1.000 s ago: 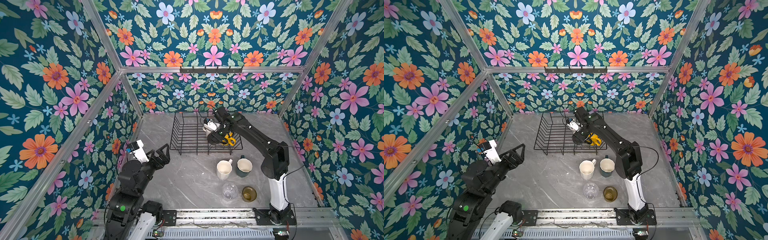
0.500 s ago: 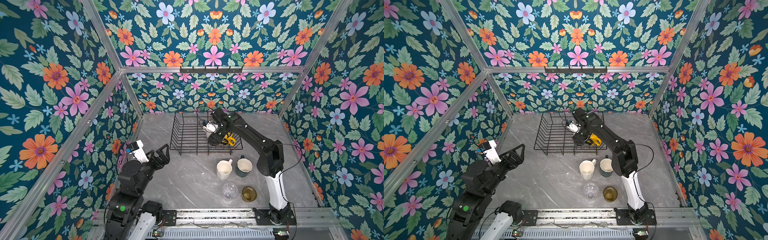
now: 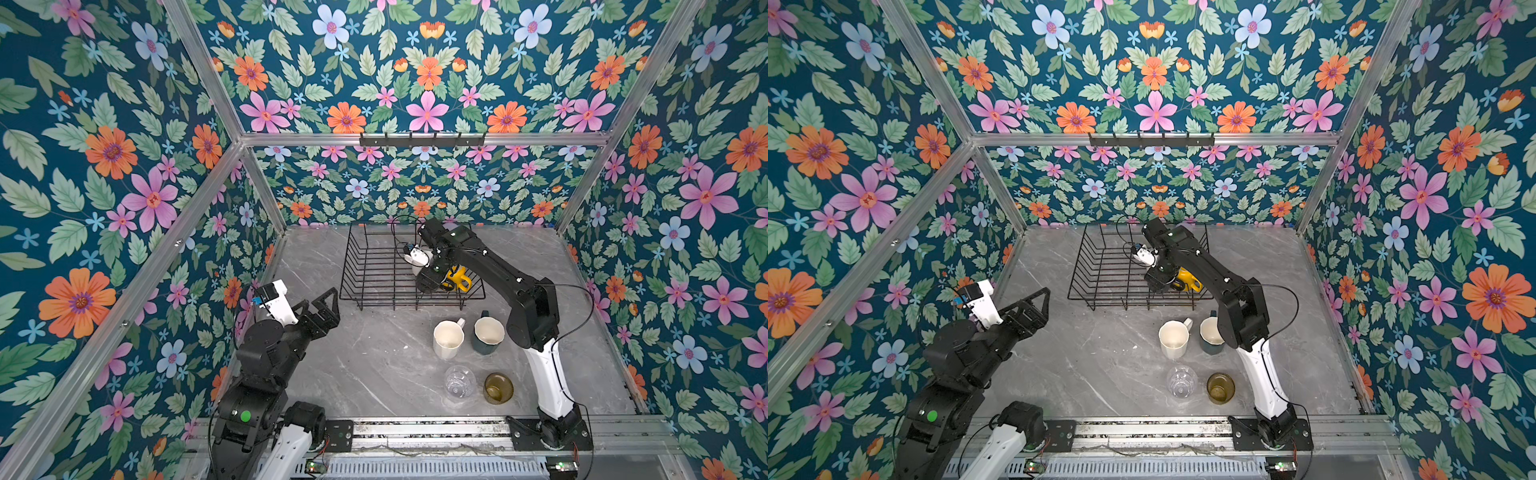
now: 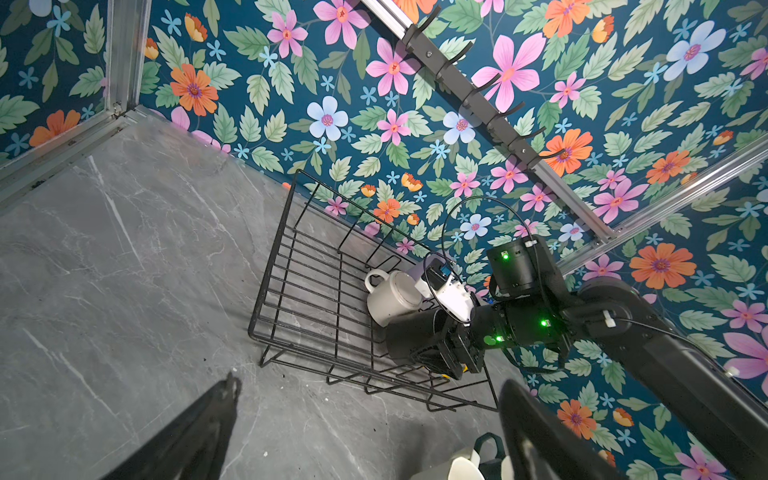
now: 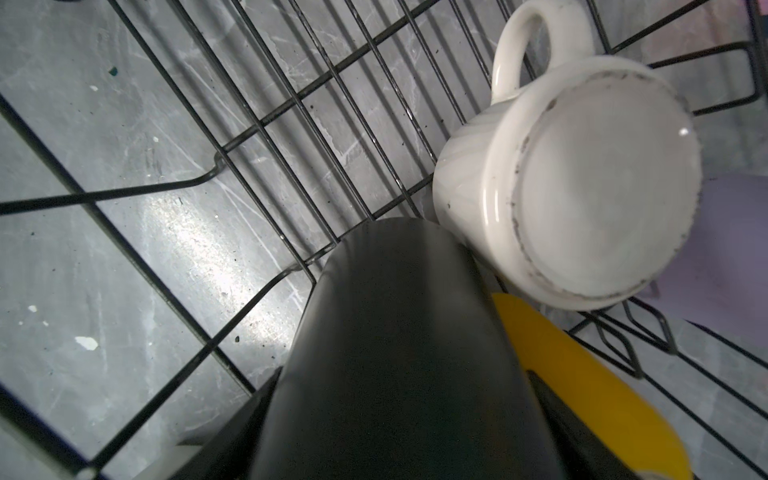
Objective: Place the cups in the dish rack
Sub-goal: 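Lower the black mug upside down beside the white mug with the right gripper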
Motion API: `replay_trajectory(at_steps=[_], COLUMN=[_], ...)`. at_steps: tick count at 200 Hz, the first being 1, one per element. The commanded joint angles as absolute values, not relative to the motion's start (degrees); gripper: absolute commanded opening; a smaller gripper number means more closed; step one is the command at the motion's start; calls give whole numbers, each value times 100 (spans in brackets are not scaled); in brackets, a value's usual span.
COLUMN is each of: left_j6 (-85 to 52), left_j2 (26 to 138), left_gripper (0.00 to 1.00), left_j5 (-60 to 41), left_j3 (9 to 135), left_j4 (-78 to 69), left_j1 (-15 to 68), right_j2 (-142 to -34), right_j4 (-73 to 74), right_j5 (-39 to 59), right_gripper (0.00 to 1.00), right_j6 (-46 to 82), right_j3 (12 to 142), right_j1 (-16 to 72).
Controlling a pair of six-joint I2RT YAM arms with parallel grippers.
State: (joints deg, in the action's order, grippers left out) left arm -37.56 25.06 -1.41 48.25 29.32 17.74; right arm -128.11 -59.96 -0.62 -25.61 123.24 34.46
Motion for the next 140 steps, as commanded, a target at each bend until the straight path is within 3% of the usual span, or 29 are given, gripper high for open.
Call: replay_trajectory(at_steps=[1, 39, 71, 140], left_j6=[-3674, -3674, -3669, -3654], left_j2=[2507, 2532, 2530, 2566], left_gripper=[100, 100, 100, 100], left_j5=[-85, -88, -79, -79], left_j3=[4817, 4819, 4816, 4852], left_j4=[2892, 2892, 2892, 2898], left_j1=[1775, 1771, 1775, 1775], right_j2=[-12876, -12966, -13027, -13144], right_j4=[-6174, -6213, -6268, -6377], right_j5=[-67, -87, -37, -26], right_gripper=[0, 0, 21, 53], right_j6=[-2699, -2684, -2662, -2628], right_j3=[12392, 12382, 12390, 12394], right_j1=[3452, 3455, 3457, 3466])
